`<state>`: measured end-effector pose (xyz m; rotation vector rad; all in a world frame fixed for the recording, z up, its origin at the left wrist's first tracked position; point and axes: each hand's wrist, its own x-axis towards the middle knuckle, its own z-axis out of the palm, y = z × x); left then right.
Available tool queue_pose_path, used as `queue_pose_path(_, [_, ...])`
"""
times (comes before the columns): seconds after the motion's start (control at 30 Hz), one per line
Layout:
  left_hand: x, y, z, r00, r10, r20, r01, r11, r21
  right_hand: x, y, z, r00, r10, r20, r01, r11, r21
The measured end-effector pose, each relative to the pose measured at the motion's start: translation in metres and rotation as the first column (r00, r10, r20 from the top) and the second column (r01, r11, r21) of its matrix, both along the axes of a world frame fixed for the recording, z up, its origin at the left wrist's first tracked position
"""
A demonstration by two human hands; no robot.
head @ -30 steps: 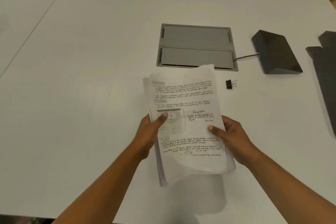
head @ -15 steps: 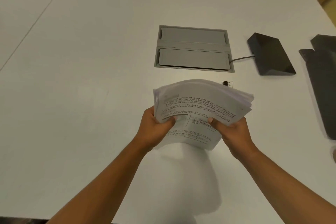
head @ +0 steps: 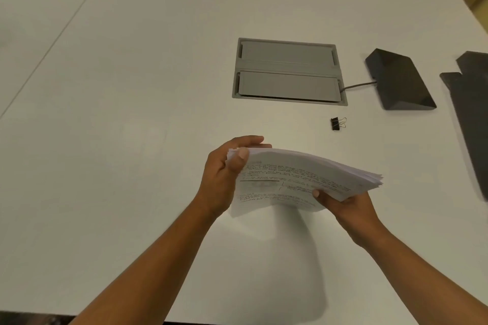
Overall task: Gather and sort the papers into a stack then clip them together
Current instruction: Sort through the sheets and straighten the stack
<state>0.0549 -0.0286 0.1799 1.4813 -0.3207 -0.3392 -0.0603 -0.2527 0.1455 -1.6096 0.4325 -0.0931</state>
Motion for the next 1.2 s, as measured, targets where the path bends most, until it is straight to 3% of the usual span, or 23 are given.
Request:
queue_pose_path(0.17, [-0.002, 0.005, -0.027, 0.991, -0.072, -0.112, 0.091, 0.981, 0.17, 0.002, 0.005, -0.01, 0.999, -0.024, -0.041, 0.021, 0.997, -0.079])
queue_pose_path(0.3, [0.001, 0.001, -0.035, 0.997, -0.025, -0.072, 0.037, 0.985, 0.169, 0.009, 0.011, -0.006, 0.996, -0.089, 0.005, 0.089, 0.985, -0.145])
queue_pose_path(0.47, [0.009, -0.018, -0.027, 1.0, 0.012, -0.002, -0.012, 0.997, 0.074, 0.028, -0.002, 0.0, 0.987, -0.089, 0.138, 0.101, 0.991, -0.083])
queue_pose_path(0.6, [0.015, -0.038, -0.04, 0.999, 0.027, -0.02, -0.025, 0.995, 0.094, 0.041, -0.015, -0.01, 0.98, -0.045, 0.193, 0.028, 0.996, 0.09])
queue_pose_path(0.77, [0.02, -0.054, -0.059, 0.997, 0.065, -0.03, -0.061, 0.99, 0.128, 0.049, -0.028, -0.028, 0.989, -0.016, 0.145, 0.006, 0.998, 0.07])
queue_pose_path(0.97, [0.03, -0.053, -0.073, 0.993, 0.115, -0.02, -0.114, 0.992, 0.053, 0.056, -0.042, -0.04, 0.996, 0.016, 0.093, -0.017, 1.0, 0.01])
queue_pose_path(1.2, [0.051, -0.052, -0.103, 0.989, 0.071, -0.129, -0.046, 0.981, 0.191, 0.074, -0.035, -0.069, 1.0, 0.02, -0.021, -0.023, 0.99, -0.141])
